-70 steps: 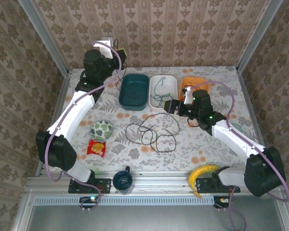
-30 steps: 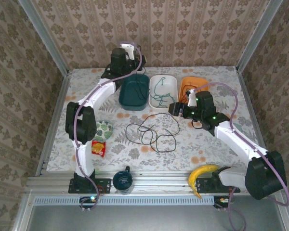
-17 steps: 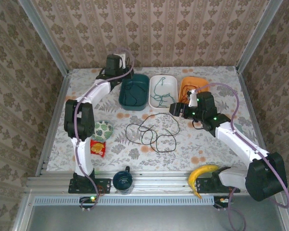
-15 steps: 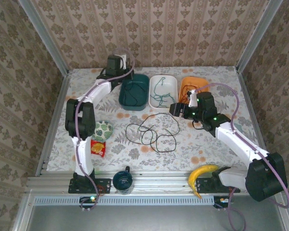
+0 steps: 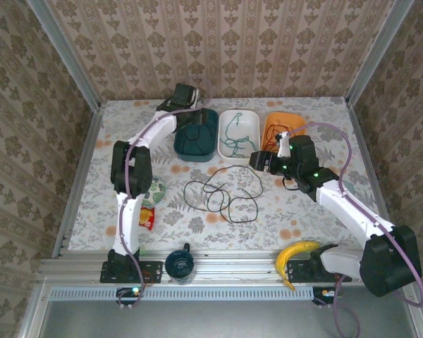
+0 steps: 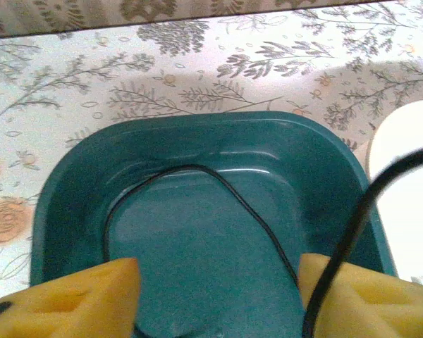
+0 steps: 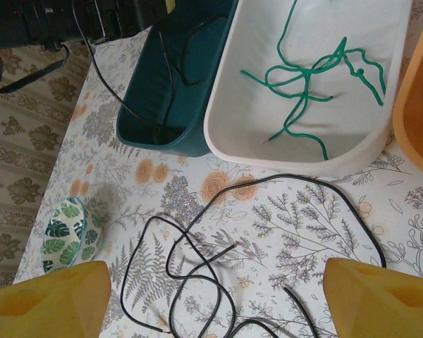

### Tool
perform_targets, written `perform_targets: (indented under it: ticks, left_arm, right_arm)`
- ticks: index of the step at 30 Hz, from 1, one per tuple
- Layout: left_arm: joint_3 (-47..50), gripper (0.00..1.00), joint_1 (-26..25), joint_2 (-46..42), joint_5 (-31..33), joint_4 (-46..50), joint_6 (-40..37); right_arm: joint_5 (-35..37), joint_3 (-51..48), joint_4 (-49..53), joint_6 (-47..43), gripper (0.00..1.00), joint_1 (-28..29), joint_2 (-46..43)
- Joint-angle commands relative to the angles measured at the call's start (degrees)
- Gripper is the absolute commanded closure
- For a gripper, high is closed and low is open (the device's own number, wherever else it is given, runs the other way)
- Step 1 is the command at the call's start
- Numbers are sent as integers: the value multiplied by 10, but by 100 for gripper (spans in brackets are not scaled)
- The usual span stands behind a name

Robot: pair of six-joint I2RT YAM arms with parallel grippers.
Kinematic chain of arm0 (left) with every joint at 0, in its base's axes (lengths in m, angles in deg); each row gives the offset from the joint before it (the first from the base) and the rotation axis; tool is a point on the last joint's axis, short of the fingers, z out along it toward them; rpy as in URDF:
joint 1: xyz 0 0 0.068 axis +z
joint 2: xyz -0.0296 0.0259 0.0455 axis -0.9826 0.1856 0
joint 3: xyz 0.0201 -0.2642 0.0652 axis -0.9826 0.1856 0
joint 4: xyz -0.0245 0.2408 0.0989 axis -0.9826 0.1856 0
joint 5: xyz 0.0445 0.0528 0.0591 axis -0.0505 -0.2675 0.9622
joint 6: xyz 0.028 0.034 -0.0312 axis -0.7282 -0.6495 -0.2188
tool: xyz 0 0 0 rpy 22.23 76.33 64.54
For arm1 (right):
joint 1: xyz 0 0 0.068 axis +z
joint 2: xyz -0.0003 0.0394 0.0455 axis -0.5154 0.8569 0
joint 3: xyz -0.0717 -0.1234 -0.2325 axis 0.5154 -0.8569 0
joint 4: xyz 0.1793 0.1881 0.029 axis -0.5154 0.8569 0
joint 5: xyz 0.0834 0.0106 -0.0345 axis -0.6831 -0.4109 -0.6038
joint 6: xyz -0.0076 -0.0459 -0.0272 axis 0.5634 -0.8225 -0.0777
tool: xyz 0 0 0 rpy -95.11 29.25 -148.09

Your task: Untangle the cables

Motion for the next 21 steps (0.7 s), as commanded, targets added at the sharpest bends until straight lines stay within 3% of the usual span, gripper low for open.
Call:
perform_targets:
  ticks: [1, 10, 18, 21]
  left_arm:
    - [-33, 25, -7, -46, 85, 57, -53]
    - [-59, 15, -4, -73, 145, 171, -115]
    - [-98, 13, 7, -28, 79, 282, -161]
    - [-125, 13, 14, -5, 18, 331, -158]
  right_arm:
    - [7, -10, 3, -5, 20, -4, -11]
    - [4, -14, -4, -3, 20, -3, -10]
    - [6, -10, -8, 0, 20, -3, -4]
    - [7, -10, -6, -1, 20, -4, -5]
